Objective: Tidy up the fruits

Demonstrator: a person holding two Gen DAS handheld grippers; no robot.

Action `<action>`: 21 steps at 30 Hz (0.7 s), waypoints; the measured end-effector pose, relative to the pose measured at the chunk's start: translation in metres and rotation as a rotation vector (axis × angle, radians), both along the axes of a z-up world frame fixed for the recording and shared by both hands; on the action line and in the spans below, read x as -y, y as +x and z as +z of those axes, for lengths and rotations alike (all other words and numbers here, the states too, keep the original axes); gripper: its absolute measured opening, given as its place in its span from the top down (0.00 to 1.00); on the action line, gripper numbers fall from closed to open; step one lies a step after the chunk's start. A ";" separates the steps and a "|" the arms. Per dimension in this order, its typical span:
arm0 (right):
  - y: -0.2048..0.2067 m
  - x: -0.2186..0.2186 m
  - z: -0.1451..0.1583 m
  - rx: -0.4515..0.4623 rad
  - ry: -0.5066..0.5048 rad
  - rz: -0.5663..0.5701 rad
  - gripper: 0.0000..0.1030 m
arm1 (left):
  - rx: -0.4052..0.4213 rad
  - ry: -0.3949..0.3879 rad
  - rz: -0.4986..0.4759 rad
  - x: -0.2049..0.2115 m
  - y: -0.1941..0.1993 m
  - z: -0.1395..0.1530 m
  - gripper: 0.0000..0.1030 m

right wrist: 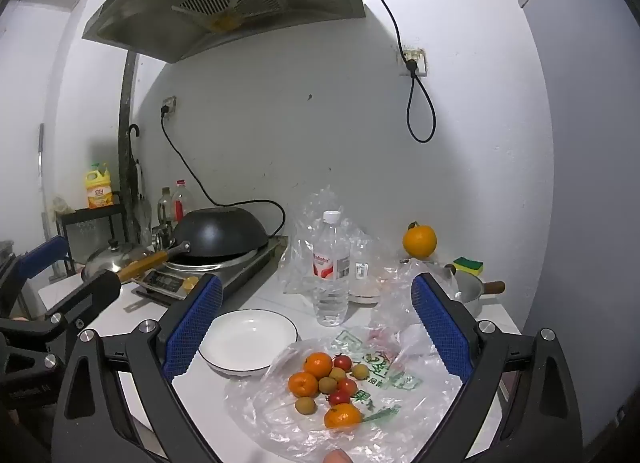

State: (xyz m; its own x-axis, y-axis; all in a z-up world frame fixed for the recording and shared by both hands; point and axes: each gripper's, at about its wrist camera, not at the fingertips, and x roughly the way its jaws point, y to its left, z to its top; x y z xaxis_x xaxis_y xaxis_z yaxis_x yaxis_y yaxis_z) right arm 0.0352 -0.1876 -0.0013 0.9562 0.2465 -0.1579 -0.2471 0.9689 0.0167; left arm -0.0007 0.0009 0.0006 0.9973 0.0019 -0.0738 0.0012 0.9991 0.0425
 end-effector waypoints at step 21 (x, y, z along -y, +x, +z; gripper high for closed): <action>-0.001 -0.001 -0.002 0.007 0.001 0.000 0.06 | -0.031 -0.023 -0.034 0.000 0.004 -0.003 0.01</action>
State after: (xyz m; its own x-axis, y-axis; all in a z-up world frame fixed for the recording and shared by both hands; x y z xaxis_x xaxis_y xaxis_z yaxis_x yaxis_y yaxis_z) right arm 0.0338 -0.1863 -0.0032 0.9572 0.2469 -0.1510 -0.2474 0.9688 0.0155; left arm 0.0037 0.0005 -0.0022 0.9940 -0.0339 -0.1040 0.0361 0.9992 0.0192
